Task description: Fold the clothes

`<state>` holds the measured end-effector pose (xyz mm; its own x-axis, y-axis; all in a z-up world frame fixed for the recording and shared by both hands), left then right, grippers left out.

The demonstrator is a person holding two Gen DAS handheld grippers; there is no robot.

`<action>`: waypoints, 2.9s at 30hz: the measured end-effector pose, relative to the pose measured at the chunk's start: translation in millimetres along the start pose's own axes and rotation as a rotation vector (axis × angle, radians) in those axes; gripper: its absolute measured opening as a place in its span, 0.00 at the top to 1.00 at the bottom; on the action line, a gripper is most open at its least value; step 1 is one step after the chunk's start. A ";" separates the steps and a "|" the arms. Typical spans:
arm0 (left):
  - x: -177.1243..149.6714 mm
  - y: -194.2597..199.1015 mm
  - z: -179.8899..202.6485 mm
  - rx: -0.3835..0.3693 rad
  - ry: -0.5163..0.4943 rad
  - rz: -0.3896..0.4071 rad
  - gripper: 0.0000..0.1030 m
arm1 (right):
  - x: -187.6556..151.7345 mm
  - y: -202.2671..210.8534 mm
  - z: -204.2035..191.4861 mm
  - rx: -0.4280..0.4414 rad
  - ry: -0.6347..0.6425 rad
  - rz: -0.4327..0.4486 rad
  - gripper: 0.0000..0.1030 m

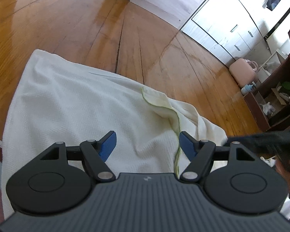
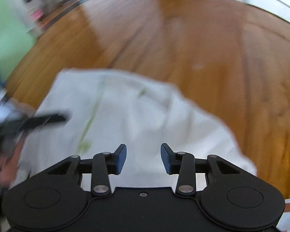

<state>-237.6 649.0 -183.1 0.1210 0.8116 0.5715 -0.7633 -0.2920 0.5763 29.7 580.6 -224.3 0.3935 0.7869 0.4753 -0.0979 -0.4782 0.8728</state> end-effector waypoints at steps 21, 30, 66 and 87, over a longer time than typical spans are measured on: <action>-1.1 -6.3 -18.7 0.045 0.024 -0.028 0.31 | 27.1 -22.4 24.3 -0.339 -0.083 0.045 0.97; -1.5 -4.2 -19.3 0.057 0.015 -0.024 0.31 | 72.6 1.7 57.1 -0.414 -0.089 0.173 0.97; 53.9 -7.4 -61.0 0.353 -0.284 0.008 0.25 | 41.9 -62.6 73.8 -0.231 0.099 0.151 0.58; 85.5 -20.5 -65.9 0.487 -0.429 0.121 1.00 | 70.0 -31.2 115.5 -0.544 0.103 0.361 1.00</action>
<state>-253.4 757.7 -184.6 0.3718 0.5144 0.7728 -0.4253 -0.6456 0.6343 165.8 605.6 -231.1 0.1626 0.6600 0.7335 -0.6661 -0.4750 0.5751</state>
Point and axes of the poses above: each gripper's, at about its wrist camera, not at the fingertips, and y roughly against the way its jaws point, z to its right, x to its top, the point moved 2 cm from there along -y, roughly the way its jaws point, and after that the axes turned 5 degrees about -x, right-handed, at the moved point
